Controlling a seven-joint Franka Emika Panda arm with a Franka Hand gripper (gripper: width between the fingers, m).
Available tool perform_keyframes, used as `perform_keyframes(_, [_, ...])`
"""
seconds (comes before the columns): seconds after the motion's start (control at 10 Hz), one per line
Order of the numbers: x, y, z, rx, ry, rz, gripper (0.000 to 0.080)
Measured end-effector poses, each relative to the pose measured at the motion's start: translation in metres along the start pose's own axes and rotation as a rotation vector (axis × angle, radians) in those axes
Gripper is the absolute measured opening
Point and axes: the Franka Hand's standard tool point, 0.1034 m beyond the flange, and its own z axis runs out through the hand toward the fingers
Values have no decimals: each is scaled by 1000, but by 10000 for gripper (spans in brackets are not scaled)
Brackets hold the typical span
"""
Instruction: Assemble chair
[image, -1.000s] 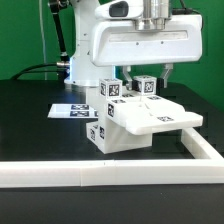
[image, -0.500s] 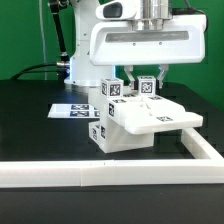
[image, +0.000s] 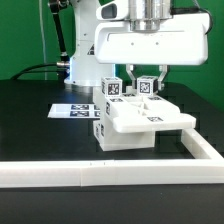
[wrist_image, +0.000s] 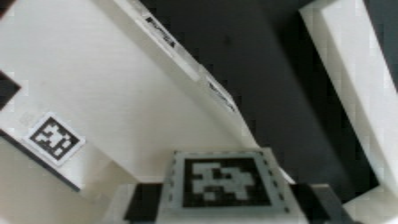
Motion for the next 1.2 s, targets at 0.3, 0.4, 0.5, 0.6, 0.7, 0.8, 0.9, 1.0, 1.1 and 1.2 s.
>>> perform_keyframes(0.3, [1,-1,0,11,8,264,271])
perform_keyframes(0.4, [1,-1,0,14,6,341,271])
perform_keyframes(0.5, [1,-2,0,14,6,369,271])
perform_keyframes(0.6, [1,-2,0,14,6,376,271])
perform_keyframes(0.7, [1,-2,0,14,6,356,346])
perform_keyframes(0.8, [1,-2,0,13,6,321,529])
perform_keyframes(0.9, [1,-3,-2,9,-4,284,614])
perform_keyframes(1.0, [2,-6,-4,3,-10,161,614])
perform_keyframes(1.1, [4,-9,-8,8,-10,24,643])
perform_keyframes(1.2, [8,-9,-10,12,-9,-112,643])
